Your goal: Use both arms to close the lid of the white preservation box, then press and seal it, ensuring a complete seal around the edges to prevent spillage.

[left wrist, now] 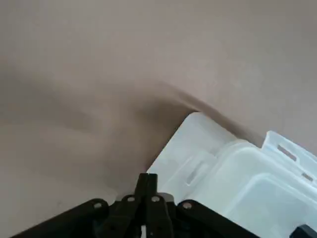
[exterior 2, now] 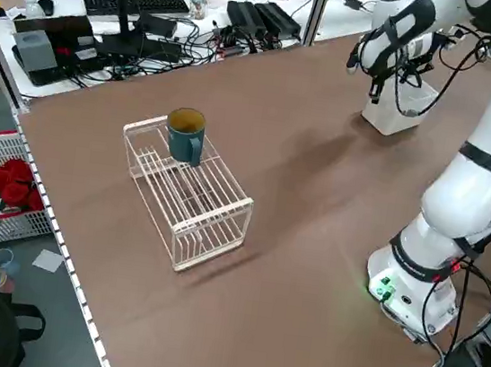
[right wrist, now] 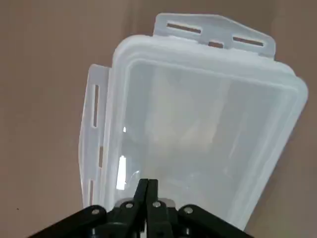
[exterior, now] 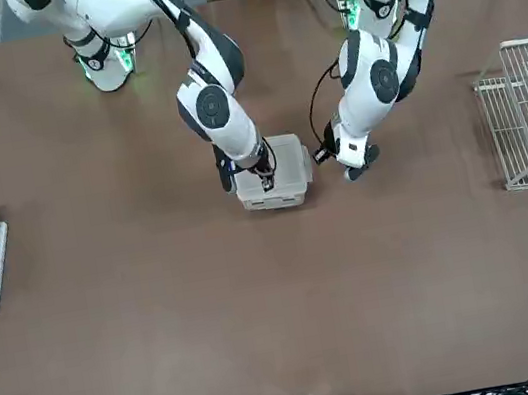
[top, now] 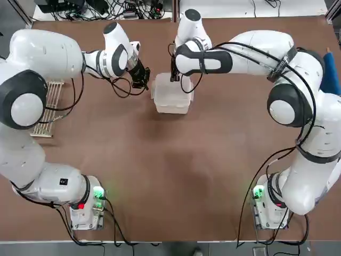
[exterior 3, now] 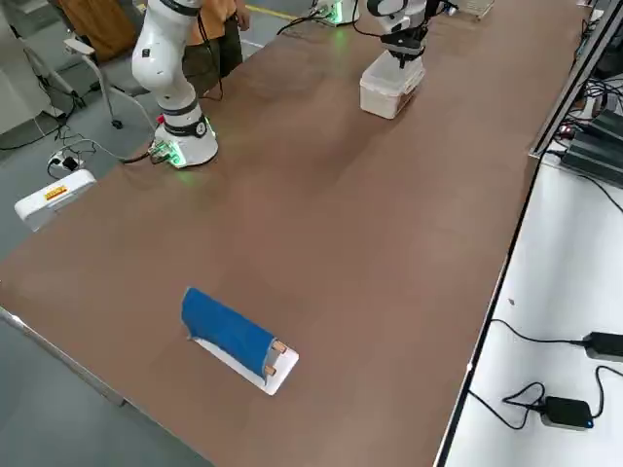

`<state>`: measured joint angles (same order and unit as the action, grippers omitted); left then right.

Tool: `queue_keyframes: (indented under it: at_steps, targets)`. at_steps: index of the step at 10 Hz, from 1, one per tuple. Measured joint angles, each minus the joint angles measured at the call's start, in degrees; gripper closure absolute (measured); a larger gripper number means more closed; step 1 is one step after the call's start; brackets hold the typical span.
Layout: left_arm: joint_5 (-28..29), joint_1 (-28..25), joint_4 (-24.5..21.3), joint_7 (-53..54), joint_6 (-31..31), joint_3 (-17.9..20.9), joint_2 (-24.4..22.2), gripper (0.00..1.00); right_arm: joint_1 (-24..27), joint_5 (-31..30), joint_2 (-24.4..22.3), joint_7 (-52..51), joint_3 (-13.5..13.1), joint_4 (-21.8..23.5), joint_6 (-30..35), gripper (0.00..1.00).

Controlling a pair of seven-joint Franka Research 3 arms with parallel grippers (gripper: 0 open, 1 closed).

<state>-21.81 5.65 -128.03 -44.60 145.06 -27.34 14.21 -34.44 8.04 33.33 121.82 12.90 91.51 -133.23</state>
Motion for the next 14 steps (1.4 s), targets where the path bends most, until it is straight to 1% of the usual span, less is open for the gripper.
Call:
queue_keyframes:
  at_steps: [3, 11, 14]
  targets:
    - [0.0, 0.38, 0.08, 0.0, 1.75, -0.02, 1.19, 0.99, -0.01, -0.06, 0.0, 0.0, 0.0, 0.0, 0.0, 0.95]
    - [-0.05, 2.31, 0.97, -1.77, 3.4, -0.09, 1.72, 0.99, -0.01, -0.07, 0.0, 0.0, 0.0, 0.0, 0.0, 0.95]
    - [-0.05, 2.28, 1.79, -1.78, 4.46, 0.01, 3.95, 0.99, -0.01, -0.1, 0.04, 0.0, 0.0, 0.05, -0.03, 0.95]
